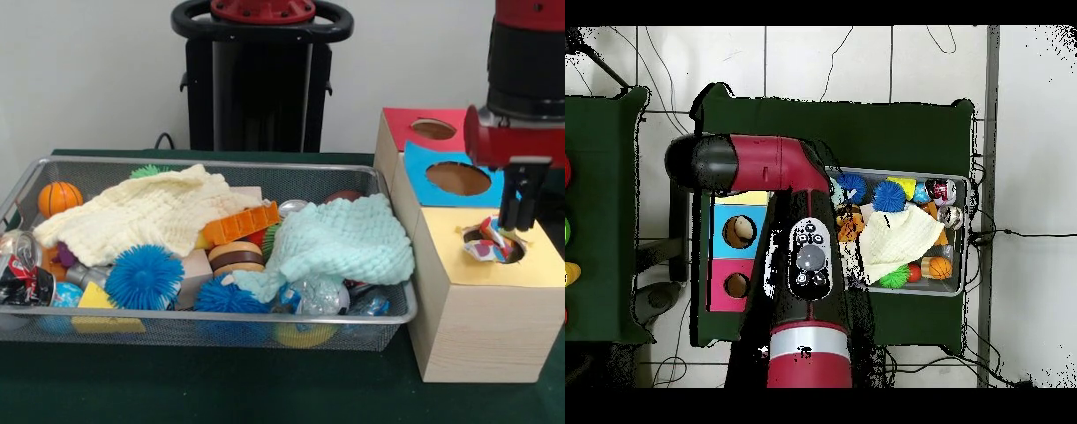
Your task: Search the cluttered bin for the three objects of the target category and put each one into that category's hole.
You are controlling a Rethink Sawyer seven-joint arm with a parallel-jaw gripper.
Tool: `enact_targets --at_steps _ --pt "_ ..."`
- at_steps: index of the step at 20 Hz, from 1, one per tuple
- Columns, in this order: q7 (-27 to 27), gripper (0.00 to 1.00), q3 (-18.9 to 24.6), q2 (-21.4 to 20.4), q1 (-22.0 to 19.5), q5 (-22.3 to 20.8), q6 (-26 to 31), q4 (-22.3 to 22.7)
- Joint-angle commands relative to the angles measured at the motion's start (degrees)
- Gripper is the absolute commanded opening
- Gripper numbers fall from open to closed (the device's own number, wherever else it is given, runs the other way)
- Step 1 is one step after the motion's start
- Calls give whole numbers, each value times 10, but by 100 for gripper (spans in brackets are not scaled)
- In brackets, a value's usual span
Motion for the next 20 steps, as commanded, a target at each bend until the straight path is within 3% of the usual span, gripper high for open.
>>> enact_targets --at_steps 1,10,20 --pt "17 0 30 -68 -28 3 65 47" --pt "32 0 28 -65 -22 -6 68 39" --pt "34 0 31 10 -25 -23 10 7"
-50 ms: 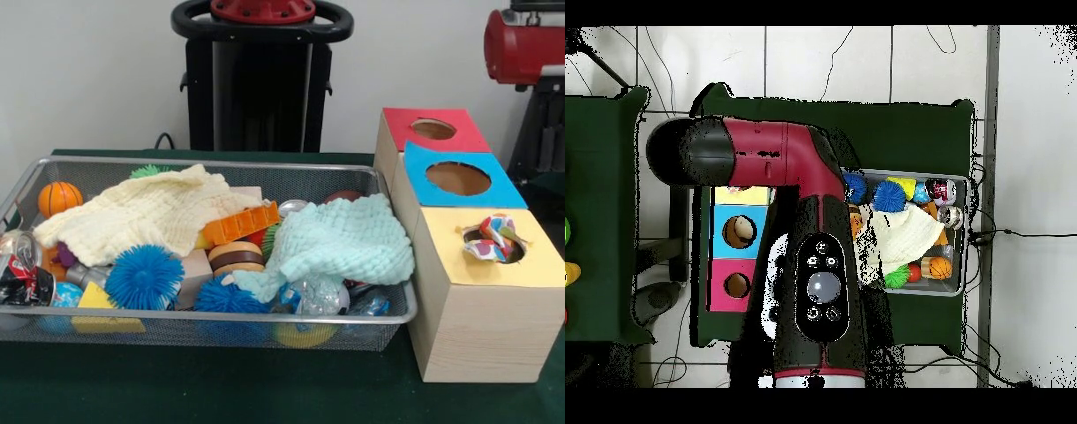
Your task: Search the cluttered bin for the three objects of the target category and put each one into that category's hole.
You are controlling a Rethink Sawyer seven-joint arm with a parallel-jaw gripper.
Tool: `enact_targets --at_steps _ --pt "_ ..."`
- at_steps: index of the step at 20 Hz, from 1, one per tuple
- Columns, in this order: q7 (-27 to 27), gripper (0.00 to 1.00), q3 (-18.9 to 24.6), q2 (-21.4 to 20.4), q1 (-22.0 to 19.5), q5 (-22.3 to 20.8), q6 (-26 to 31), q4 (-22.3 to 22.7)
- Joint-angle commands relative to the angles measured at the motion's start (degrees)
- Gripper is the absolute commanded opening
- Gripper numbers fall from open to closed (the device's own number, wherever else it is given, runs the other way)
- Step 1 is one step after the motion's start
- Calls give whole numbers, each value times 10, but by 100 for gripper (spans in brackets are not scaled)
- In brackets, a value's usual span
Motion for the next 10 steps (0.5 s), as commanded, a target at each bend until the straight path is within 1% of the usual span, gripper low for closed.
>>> enact_targets --at_steps 1,10 --pt "33 0 31 72 -15 -24 4 14" --pt "48 0 18 104 -9 -29 -32 -2"
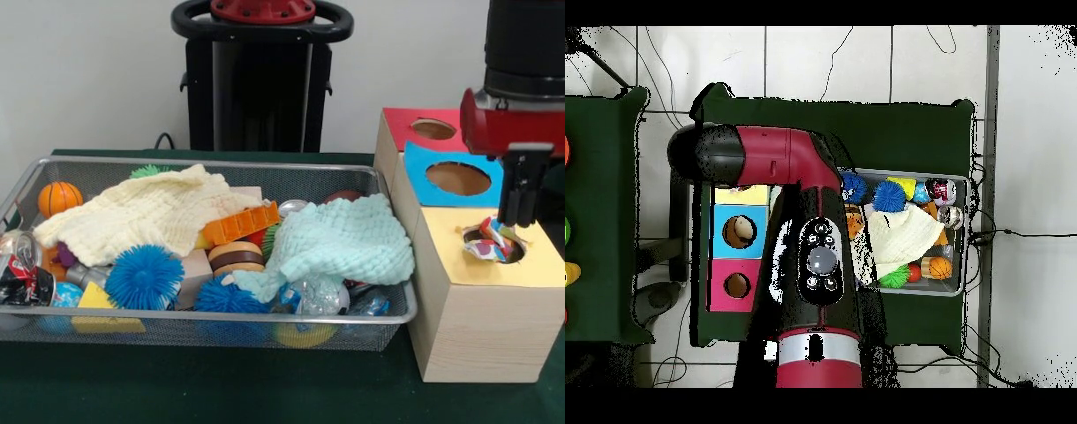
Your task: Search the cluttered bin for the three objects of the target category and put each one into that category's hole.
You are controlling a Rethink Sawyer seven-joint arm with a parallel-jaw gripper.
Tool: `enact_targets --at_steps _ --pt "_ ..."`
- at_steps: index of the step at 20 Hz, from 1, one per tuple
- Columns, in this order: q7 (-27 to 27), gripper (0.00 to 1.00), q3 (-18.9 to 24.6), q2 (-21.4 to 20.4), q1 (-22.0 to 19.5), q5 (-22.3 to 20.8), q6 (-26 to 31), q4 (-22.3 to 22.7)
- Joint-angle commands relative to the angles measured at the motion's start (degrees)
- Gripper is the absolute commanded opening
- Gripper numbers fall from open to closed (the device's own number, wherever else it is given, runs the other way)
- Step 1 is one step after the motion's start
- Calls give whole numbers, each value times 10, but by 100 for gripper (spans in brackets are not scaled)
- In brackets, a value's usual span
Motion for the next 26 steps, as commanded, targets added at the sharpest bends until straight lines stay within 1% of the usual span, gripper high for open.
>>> enact_targets --at_steps 1,5,10,15,21,26 --pt "51 0 17 51 -7 -29 -35 2" --pt "63 0 10 59 2 -27 -38 -6" --pt "73 0 3 64 9 -20 -13 -14" --pt "76 0 4 84 12 -17 -16 -21" --pt "66 0 -5 98 18 -22 27 -47" --pt "68 0 -7 100 17 -18 39 -46"
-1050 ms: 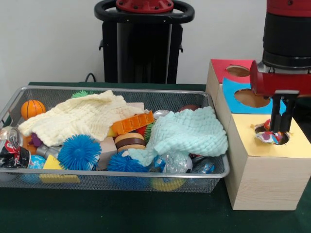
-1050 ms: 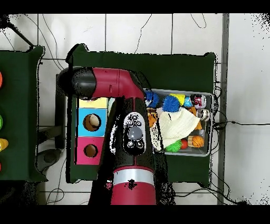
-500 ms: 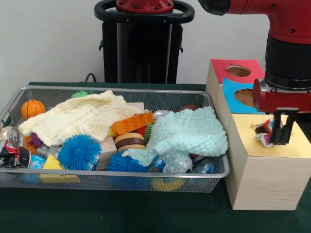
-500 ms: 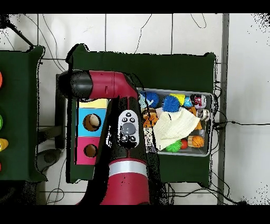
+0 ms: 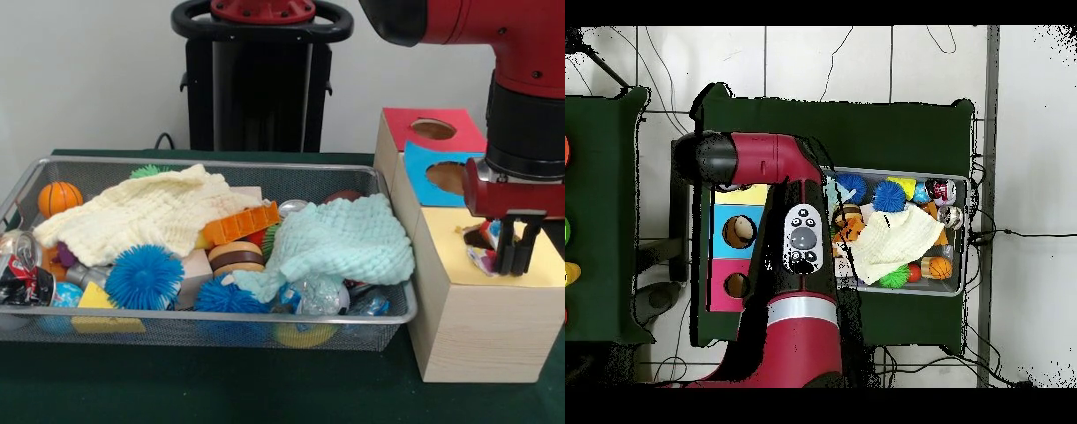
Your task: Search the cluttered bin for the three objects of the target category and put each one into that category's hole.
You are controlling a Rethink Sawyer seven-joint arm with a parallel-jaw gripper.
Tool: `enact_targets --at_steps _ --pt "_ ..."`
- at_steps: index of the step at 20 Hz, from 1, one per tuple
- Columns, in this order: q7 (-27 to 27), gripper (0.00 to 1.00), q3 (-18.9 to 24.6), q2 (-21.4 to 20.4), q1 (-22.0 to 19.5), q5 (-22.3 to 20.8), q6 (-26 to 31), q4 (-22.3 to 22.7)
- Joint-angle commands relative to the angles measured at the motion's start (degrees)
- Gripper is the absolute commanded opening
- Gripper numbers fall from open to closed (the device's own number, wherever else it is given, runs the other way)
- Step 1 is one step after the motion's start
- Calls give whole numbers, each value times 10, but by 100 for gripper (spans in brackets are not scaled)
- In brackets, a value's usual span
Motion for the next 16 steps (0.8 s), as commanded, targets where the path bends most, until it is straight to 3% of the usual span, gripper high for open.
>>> enact_targets --at_steps 1,16 --pt "67 0 -3 27 -4 -19 45 -11" --pt "75 0 -9 17 0 -9 49 12"
